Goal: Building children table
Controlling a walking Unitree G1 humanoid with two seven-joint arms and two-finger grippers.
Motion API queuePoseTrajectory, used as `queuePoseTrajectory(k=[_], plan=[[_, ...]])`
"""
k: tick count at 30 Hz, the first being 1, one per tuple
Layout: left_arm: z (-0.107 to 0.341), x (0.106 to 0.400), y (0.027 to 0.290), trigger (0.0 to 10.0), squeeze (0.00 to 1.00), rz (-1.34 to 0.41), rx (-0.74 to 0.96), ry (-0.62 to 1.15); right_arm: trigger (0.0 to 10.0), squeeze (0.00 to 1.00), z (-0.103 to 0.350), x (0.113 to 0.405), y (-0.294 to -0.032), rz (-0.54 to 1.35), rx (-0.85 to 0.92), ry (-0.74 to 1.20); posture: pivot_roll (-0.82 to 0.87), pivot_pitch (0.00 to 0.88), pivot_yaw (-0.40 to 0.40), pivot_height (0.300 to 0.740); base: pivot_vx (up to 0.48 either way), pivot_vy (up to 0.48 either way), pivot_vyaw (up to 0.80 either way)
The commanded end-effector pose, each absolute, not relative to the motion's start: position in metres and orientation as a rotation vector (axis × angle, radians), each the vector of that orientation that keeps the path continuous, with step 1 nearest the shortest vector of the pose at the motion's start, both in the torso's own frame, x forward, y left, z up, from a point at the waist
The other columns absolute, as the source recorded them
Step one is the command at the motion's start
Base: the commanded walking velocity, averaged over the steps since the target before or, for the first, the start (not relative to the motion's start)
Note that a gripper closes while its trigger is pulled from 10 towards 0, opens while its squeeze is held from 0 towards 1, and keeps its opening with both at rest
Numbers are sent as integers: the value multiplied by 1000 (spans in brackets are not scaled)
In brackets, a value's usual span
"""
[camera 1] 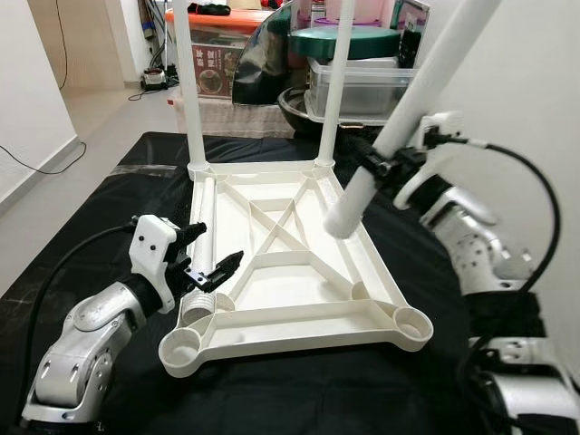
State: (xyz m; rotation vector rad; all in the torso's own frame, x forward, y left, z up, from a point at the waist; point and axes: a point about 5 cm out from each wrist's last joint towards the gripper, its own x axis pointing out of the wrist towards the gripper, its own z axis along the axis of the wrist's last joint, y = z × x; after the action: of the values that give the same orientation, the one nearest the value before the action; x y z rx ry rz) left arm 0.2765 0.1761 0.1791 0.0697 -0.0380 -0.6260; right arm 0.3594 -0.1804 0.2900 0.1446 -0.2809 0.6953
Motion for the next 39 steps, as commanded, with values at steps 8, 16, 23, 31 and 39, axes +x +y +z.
queuePoseTrajectory(k=[8, 16, 23, 31, 39], plan=[[153, 279, 173, 10000, 0, -633, 4, 57, 0, 0, 333, 344, -193, 1016, 105, -347, 86, 0, -123, 740, 0, 0, 0], [151, 276, 172, 10000, 0, -650, 10, 58, 0, 0, 339, 347, -192, 1054, 102, -340, 99, 0, -130, 740, 0, 0, 0], [149, 276, 172, 10000, 0, -641, 12, 53, 0, 0, 331, 348, -186, 1093, 103, -325, 102, 0, -128, 740, 0, 0, 0], [150, 277, 172, 10000, 0, -654, -11, 47, 0, 0, 344, 348, -187, 1124, 354, -348, 98, 0, -126, 740, 0, 0, 0], [150, 277, 173, 10000, 0, -661, -11, 51, 0, 0, 329, 370, -163, 884, 515, -242, 108, 0, -130, 740, 0, 0, 0]])
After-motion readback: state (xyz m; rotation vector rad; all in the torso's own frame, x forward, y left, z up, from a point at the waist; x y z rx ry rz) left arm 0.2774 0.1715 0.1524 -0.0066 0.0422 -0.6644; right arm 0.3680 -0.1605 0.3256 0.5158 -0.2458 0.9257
